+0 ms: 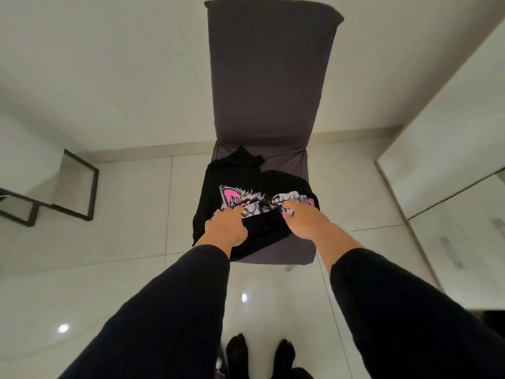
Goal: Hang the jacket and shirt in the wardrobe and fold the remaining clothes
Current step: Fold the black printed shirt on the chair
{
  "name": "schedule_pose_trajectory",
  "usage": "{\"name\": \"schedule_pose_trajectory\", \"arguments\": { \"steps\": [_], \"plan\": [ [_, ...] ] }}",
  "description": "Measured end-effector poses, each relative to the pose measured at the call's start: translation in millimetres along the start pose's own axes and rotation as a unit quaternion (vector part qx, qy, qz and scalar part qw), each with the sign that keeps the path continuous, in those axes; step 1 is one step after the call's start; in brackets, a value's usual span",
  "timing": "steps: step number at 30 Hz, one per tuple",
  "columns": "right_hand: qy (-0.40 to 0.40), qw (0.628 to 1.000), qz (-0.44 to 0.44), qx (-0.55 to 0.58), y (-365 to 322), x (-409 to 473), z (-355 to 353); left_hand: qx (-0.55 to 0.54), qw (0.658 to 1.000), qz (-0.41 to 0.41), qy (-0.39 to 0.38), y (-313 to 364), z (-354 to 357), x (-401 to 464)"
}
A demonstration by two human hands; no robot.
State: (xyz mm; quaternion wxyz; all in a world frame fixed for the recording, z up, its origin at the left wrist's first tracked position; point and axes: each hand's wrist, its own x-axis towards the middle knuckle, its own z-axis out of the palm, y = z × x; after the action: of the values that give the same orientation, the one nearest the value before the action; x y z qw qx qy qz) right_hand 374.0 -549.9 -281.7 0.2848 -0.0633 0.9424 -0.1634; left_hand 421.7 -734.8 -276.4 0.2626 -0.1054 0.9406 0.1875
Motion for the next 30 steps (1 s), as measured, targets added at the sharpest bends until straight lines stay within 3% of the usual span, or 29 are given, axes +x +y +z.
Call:
{"name": "schedule_pose_trajectory", "arguments": {
  "steps": [7, 11, 19, 23, 27, 30],
  "plan": [
    [-0.08, 0.994, -0.028, -0.07, 4, 65, 76, -0.058, 0.995, -0.044, -0.063, -60, 73, 52],
    [-0.094, 0.987, -0.024, -0.124, 16, 102, 117, -0.065, 0.995, -0.061, -0.048, -75, 123, 83],
    [0.097, 0.966, -0.095, -0.218, 36, 136, 155, -0.009, 0.993, -0.088, 0.078, -77, 167, 123],
    [0.125, 0.976, -0.126, -0.126, 26, 128, 140, -0.027, 0.989, -0.074, 0.126, -73, 150, 118],
    [0.106, 0.989, -0.07, 0.073, 0, 111, 100, -0.084, 0.978, -0.042, 0.188, -55, 99, 98],
    [0.114, 0.984, -0.068, 0.12, -21, 95, 59, -0.118, 0.974, -0.002, 0.193, -43, 57, 80]
  ]
}}
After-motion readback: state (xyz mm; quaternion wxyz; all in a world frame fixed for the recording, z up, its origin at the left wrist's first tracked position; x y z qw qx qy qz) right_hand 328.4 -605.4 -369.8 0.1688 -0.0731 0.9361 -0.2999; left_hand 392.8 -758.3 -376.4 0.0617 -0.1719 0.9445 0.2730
